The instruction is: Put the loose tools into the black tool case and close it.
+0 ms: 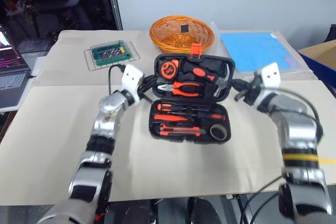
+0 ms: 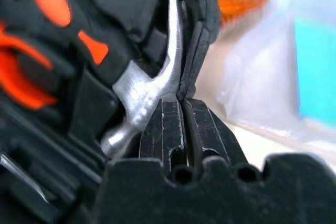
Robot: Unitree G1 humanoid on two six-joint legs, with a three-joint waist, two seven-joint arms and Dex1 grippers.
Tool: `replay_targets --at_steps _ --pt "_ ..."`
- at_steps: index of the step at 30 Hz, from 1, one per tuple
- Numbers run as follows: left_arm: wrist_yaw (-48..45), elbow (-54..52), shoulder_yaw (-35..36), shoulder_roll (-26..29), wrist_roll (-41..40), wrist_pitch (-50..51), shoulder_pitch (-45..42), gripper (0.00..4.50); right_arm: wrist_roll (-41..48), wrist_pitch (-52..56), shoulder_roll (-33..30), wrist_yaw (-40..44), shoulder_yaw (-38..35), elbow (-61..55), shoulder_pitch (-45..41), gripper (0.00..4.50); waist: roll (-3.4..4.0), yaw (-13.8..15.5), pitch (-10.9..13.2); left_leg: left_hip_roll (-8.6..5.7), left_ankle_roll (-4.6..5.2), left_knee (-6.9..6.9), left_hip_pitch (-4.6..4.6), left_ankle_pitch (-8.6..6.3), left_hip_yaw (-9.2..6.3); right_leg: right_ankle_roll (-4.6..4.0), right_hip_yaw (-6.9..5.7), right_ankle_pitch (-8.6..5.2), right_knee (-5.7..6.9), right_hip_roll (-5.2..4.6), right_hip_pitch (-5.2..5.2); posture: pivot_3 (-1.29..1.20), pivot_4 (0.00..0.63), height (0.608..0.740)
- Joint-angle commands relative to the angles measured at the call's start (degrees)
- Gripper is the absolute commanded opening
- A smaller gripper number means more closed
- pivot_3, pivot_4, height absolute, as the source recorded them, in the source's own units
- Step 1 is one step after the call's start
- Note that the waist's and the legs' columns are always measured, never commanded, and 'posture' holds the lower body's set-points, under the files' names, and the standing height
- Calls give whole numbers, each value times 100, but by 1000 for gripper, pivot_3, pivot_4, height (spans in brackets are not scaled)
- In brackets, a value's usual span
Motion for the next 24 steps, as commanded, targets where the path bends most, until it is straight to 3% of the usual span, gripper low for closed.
replay_targets --at_steps 1,5,6,7,12,15,18,21,24 --pt "-445 -342 -559 393 496 -1106 355 0 46 -468 -249 205 -104 -1575 857 56 0 11 0 0 1 4 7 -1 7 -9 -6 4 -2 -5 6 0 150 740" --pt "-928 -389 -711 833 394 -1437 671 0 -99 -692 -574 354 -236 -2300 1975 56 0 27 1 2 27 35 48 1 11 -18 -10 10 -14 -24 53 0 150 740" --pt "-1172 -505 -639 914 84 -1105 765 0 -63 -694 -618 389 -349 -2483 2282 56 0 25 1 6 38 35 74 -7 10 -17 -10 14 -15 -26 80 0 150 740" --pt "-1539 -703 -513 1048 -385 -502 871 353 -31 -646 -721 540 -468 -2718 2710 20 1 25 0 11 45 37 103 -14 5 -18 -9 18 -14 -28 112 0 150 740" --pt "-3166 -1500 -84 2251 -2106 2658 1169 1924 13 -129 -1254 1050 -1298 -3383 4003 1543 5 -2 3 26 52 55 129 -32 -4 -21 -1 18 12 -28 123 0 150 740" --pt "-4113 -1570 -41 3073 -2546 3725 1146 1924 434 344 -1529 1715 -2030 -3661 4803 1543 0 19 9 33 54 96 109 -16 -3 -28 4 10 60 -25 104 0 150 740" --pt "-4464 -1773 27 3392 -2846 4293 1007 1924 1365 964 -1526 1938 -2279 -4101 5013 1543 0 64 9 45 67 98 131 -53 -12 -29 1 7 51 -22 106 0 150 740" --pt "-4607 -2106 113 3487 -3138 4783 941 2481 2224 1662 -1474 1609 -1700 -4696 4790 759 -2 122 9 58 43 99 135 -63 -15 -21 3 -2 46 -27 109 0 150 740" --pt "-4462 -2448 202 3409 -3325 5138 958 3506 1984 2131 -1502 1013 -483 -4909 4360 0 -8 140 11 73 37 99 135 -60 -16 -57 2 -15 44 -22 106 0 150 740"
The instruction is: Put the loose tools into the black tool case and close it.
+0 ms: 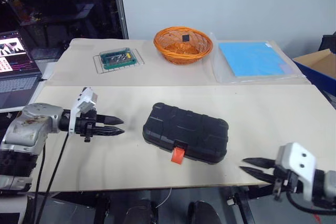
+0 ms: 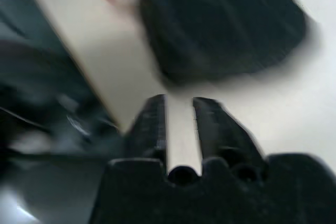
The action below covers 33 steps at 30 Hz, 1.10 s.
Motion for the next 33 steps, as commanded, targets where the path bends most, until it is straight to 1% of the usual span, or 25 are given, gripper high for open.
replay_targets --at_steps 1,2,3,5,8,9,11,13,14,16,17,19,22,24,26,27,28,30,31,32,33 --pt "164 -528 234 -35 -389 487 -94 3815 -281 597 -29 -751 1439 -258 -516 0 -4 4 1 2 -1 0 0 0 0 -7 -1 2 1 1 -2 0 150 740" --pt "200 -648 248 -45 -479 638 -72 4326 -414 747 -33 -946 1817 -238 -688 0 -4 3 1 2 -2 0 -3 0 2 -14 0 3 0 1 -8 0 150 740" --pt "227 -838 260 -42 -563 753 6 4437 -524 893 12 -1133 2177 -176 -896 0 -4 4 1 2 -2 0 -4 1 4 -20 1 5 0 0 -12 0 150 740" --pt "379 -1137 286 -109 -715 940 83 4437 -832 1044 130 -1493 2671 99 -1327 0 -11 -1 4 -1 0 -1 -11 1 6 -35 3 13 1 -1 -18 0 150 740" --pt "850 -1443 331 -395 -786 1042 106 4437 -1440 1109 286 -2004 3140 855 -2055 0 -14 3 6 -1 -8 2 -22 11 7 -33 0 14 4 2 -28 0 150 740" --pt "947 -1521 302 -462 -761 1039 107 4437 -1673 1088 332 -2195 3216 1171 -2335 0 -15 6 6 -2 -24 6 -24 25 8 -31 0 16 4 2 -29 0 150 740" --pt "1186 -1684 222 -659 -626 908 86 4437 -1865 1144 486 -2420 3243 1775 -2941 0 -17 7 7 -6 -19 12 -47 29 9 -25 -1 21 8 7 -46 0 150 740" --pt "1389 -1788 152 -862 -572 842 -33 4437 -2259 1061 607 -2736 3372 2417 -3570 0 -18 3 9 -10 -7 20 -54 56 15 -15 0 31 12 7 -55 0 150 740" --pt "1527 -1750 66 -1041 -492 763 -183 4437 -2409 953 685 -2767 3506 2781 -3931 0 -17 1 10 -11 -8 24 -57 56 18 -18 2 35 12 7 -58 0 150 740" --pt "1681 -1678 -55 -1267 -376 663 -372 4437 -2568 815 820 -2773 3657 3242 -4352 0 -18 3 10 -15 -10 24 -83 57 23 -26 7 46 15 5 -85 0 150 740" --pt "1835 -1504 -305 -1481 -74 445 -577 4437 -2622 772 865 -2722 3728 3485 -4540 0 -19 11 10 -16 -9 23 -93 72 22 -12 6 60 18 8 -89 0 150 740" --pt "2028 -1206 -625 -1780 309 198 -870 4437 -2658 809 891 -2631 3711 3644 -4670 0 -19 48 10 -18 1 22 -96 92 19 -7 2 61 24 15 -83 0 150 740" --pt "2052 -718 -959 -2200 576 96 -1253 4437 -2302 1285 750 -2371 3276 3116 -4357 0 -18 37 10 -28 7 20 -120 96 18 -5 1 62 28 15 -91 0 150 740" --pt "1902 -517 -1211 -2349 705 18 -1356 4437 -2176 1520 600 -2274 3004 2696 -4070 0 -18 23 10 -34 11 22 -130 94 19 6 2 60 27 12 -95 0 150 740" --pt "1772 -196 -1609 -2455 938 119 -1453 4500 -1884 1991 720 -2340 2430 2122 -3784 594 -18 12 9 -43 17 20 -135 91 17 17 2 53 22 9 -96 0 150 740" --pt "1725 -28 -1773 -2471 1079 136 -1482 4500 -1763 2174 751 -2341 2256 1870 -3677 788 -18 9 9 -44 21 20 -137 87 18 19 1 52 21 9 -95 0 150 740" --pt "1624 153 -1999 -2443 1312 -30 -1478 4500 -1586 2431 986 -2449 2011 1582 -3604 1096 -18 6 10 -47 23 19 -141 86 18 22 1 51 21 7 -96 0 150 740" --pt "1573 492 -2230 -2483 1587 -168 -1504 4500 -1451 2723 1346 -2692 1866 1127 -3515 1851 -19 12 4 -45 26 20 -141 84 15 24 -2 50 8 7 -91 0 150 740" --pt "1564 610 -2270 -2515 1653 -195 -1522 4500 -1437 2823 1446 -2778 1865 972 -3494 2129 -14 14 0 -43 26 21 -138 83 13 23 -4 50 8 7 -90 0 150 740" --pt "1526 749 -2310 -2546 1734 -315 -1550 4500 -1366 2959 1707 -2908 1863 860 -3511 2475 -9 15 -3 -44 27 20 -137 82 10 23 -3 50 11 6 -89 0 150 740" --pt "1480 828 -2321 -2562 1777 -406 -1562 4500 -1337 3110 1928 -3045 1855 797 -3539 2475 -11 14 -5 -44 34 20 -133 77 7 23 -4 50 17 3 -88 0 150 740"
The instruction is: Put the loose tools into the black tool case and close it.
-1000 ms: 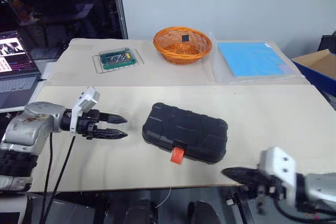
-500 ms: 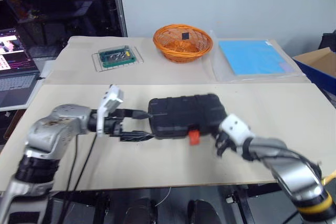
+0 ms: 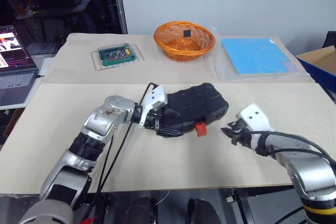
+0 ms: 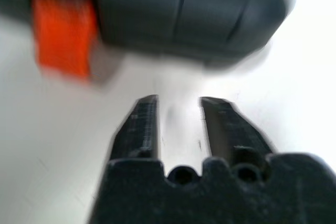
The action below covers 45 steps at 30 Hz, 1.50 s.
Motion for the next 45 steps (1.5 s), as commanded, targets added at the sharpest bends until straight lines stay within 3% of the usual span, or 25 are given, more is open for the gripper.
replay_targets --at_steps 1,6,10,40,43,45 --pt "-116 541 -332 -43 436 -177 125 4500 193 473 556 -471 -130 -458 -57 2475 -3 -2 -4 1 7 1 5 -4 -2 -1 0 1 1 0 3 0 150 740" --pt "-302 565 -280 -10 490 -357 194 4500 188 614 1270 -957 77 -234 -148 2475 1 -9 -8 10 36 6 37 -9 -10 -14 1 17 0 -1 5 0 150 740" --pt "-386 460 -163 83 477 -318 284 4500 41 496 1465 -1192 361 120 -214 2475 9 -15 -12 18 20 5 45 -9 -9 -29 1 25 4 0 6 0 150 740" --pt "-300 -38 -23 311 527 -154 668 4500 123 227 1889 -1393 797 864 -569 2475 12 -136 -14 21 31 -15 45 -1 -4 -29 3 26 4 3 -4 0 150 740" --pt "-287 -46 -23 302 530 -153 669 4500 93 96 1872 -1381 845 929 -579 1892 12 -137 -14 21 31 -15 45 -1 -4 -29 3 26 2 3 -4 0 150 740" --pt "-278 -47 -23 296 536 -154 669 4500 61 17 1820 -1362 876 935 -615 1253 12 -138 -14 21 31 -16 45 -1 -5 -29 4 26 2 3 -4 0 150 740"
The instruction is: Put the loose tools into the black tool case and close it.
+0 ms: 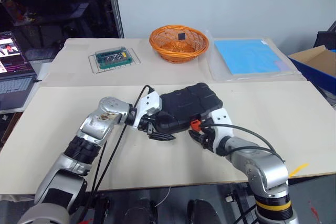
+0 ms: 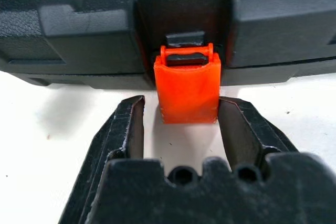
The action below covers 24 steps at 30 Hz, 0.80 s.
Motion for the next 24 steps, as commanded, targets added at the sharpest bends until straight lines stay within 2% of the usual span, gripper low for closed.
replay_targets --at_steps 1,7,14,24 --pt "16 188 -258 50 247 234 214 4500 -34 -308 -73 42 22 -95 -142 1171 0 0 0 1 0 -1 0 0 0 0 0 0 0 0 0 0 150 740" --pt "47 238 -264 13 272 201 200 4500 -195 -453 -433 75 271 -396 -205 1171 1 2 1 1 -2 -2 0 1 0 0 0 0 -3 -1 -2 0 150 740" --pt "98 271 -281 -39 287 181 201 4500 -248 -659 -472 87 245 -567 -277 1171 0 2 1 2 -2 -6 -2 1 0 0 0 0 -5 -3 -3 0 150 740" --pt "144 329 -304 -119 317 142 177 4500 -29 -416 -547 246 145 -870 -253 1171 2 2 2 4 -2 -7 -4 1 1 0 1 0 -6 -4 -6 0 150 740"
